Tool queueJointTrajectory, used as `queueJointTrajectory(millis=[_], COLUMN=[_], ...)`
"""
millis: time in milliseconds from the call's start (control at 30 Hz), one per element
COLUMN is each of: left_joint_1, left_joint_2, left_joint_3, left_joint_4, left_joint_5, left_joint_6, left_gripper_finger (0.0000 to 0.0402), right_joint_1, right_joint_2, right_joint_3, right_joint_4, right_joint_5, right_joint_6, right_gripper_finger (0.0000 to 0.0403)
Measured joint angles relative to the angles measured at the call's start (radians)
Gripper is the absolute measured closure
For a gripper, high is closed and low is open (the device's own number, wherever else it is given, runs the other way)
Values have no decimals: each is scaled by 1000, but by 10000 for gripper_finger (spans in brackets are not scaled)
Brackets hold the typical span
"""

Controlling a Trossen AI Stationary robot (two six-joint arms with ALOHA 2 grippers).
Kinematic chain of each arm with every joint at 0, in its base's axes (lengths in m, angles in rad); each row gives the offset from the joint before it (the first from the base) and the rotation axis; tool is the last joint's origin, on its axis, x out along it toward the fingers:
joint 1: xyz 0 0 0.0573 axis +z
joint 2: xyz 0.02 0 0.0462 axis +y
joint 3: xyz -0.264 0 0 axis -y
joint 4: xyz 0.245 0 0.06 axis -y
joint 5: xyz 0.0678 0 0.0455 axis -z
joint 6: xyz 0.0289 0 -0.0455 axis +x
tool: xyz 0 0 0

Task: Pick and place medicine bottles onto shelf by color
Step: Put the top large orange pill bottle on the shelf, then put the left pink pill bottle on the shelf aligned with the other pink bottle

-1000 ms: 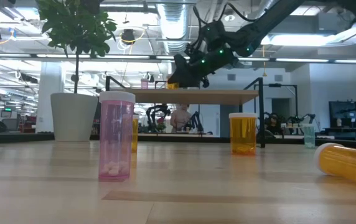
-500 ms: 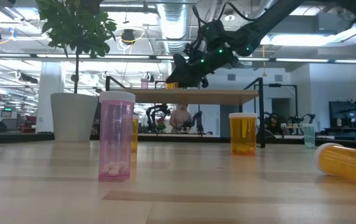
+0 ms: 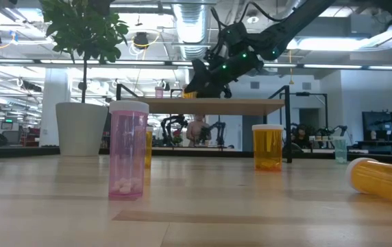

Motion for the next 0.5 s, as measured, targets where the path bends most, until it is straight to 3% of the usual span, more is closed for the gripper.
queueJointTrajectory(millis=[500], left_joint_1=[0], left_joint_2=[0], left_joint_3=[0], left_joint_4=[0], left_joint_5=[0], left_joint_6=[0], left_gripper_finger=[170], right_joint_1=[-1], right_joint_2=[-75], right_joint_3=[0], right_joint_4=[-158], right_joint_5=[2], right_joint_6=[-18], right_gripper_finger=[131])
